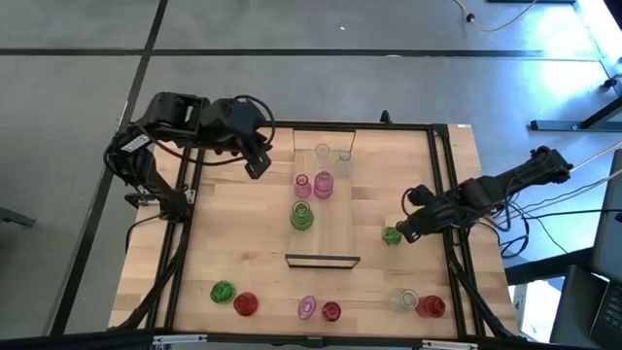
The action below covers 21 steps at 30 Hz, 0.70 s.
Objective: Sort vases onto shelf
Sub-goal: Put the right green vase on the shelf aligned with the other green vase
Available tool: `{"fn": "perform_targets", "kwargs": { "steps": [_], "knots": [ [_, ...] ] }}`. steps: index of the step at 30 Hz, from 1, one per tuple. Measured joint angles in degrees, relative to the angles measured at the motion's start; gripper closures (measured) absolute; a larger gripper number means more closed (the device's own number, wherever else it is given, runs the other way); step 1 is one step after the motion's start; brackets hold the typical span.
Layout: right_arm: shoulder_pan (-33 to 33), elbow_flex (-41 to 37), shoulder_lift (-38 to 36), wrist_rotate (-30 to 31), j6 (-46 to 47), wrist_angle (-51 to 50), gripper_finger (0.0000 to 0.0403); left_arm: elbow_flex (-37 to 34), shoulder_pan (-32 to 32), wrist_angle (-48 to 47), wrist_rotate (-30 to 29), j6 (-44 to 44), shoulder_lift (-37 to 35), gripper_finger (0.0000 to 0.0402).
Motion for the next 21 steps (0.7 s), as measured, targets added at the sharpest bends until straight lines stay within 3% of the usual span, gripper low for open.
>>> {"fn": "perform_targets", "kwargs": {
  "steps": [12,21],
  "knots": [
    [-0.1,-1.2,6.6,0.8,-0.2,0.5,0.0306,0.0,0.0,0.0,0.0,0.0,0.2,0.0293],
    [-3.1,-6.2,6.9,-2.0,-0.5,8.7,0.0324,0.0,0.0,0.0,0.1,-0.1,0.2,0.0293]
  ]
}}
